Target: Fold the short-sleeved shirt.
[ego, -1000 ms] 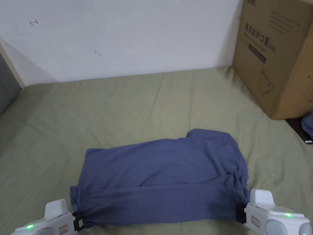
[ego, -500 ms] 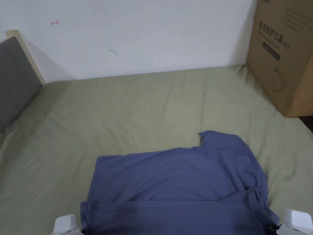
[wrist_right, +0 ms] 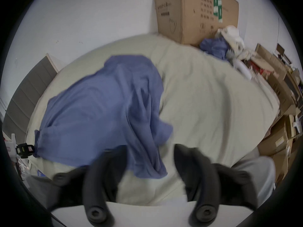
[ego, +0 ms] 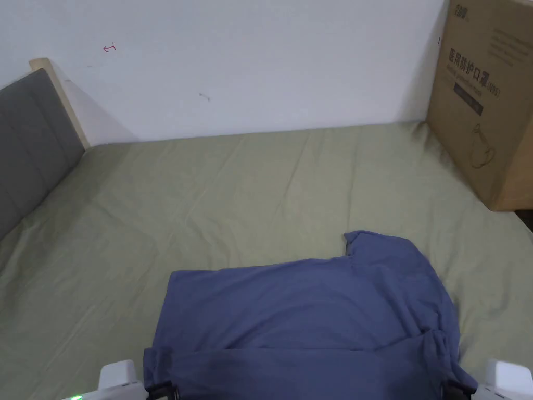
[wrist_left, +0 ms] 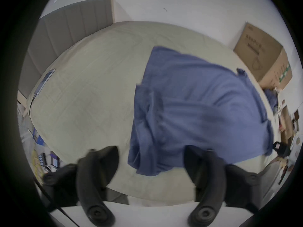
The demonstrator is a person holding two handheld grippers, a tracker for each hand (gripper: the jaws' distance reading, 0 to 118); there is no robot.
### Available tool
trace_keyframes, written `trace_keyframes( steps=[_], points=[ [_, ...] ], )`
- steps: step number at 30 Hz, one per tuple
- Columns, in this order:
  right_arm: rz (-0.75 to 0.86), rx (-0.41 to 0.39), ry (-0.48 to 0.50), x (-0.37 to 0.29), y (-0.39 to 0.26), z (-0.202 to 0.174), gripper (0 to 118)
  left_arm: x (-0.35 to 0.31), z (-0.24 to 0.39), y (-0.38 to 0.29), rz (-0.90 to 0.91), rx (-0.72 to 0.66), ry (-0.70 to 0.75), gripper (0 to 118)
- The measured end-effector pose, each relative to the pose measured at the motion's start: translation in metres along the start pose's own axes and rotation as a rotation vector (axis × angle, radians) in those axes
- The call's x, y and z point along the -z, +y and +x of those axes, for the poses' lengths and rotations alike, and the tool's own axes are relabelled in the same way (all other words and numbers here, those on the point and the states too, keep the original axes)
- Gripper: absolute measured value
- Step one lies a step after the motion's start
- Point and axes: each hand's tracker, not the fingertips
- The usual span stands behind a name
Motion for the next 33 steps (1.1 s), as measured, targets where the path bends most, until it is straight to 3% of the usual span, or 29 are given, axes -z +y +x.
trace_keyframes(
  steps=[4,11,13,15,17,18,19,20,27,33],
  points=[
    [0.183,-0.011,0.027,-0.042,0.041,-0.009,81,-0.051,0.011,0.027,0.205,-0.033,-0.093,95],
    [0.475,-0.102,0.047,-0.095,0.091,-0.037,81,-0.111,0.051,0.063,0.536,0.078,-0.104,95],
    [0.515,-0.120,0.044,-0.098,0.096,-0.044,80,-0.115,0.059,0.067,0.582,0.098,-0.099,90],
    [0.541,-0.125,0.045,-0.099,0.099,-0.051,74,-0.113,0.066,0.069,0.613,0.108,-0.094,75],
    [0.549,-0.127,0.044,-0.098,0.102,-0.057,59,-0.109,0.072,0.071,0.629,0.115,-0.083,50],
    [0.552,-0.135,0.049,-0.096,0.104,-0.059,38,-0.104,0.074,0.072,0.634,0.122,-0.077,25],
    [0.558,-0.142,0.056,-0.094,0.105,-0.061,14,-0.099,0.075,0.074,0.634,0.122,-0.079,10],
    [0.562,-0.144,0.055,-0.090,0.106,-0.063,0,-0.094,0.074,0.076,0.632,0.123,-0.090,1],
    [0.536,-0.187,0.066,-0.063,0.124,-0.074,0,-0.046,0.075,0.113,0.498,0.163,-0.100,0],
    [0.502,-0.195,0.069,-0.031,0.145,-0.074,0,0.034,0.061,0.176,0.308,0.172,-0.106,0]
  ],
)
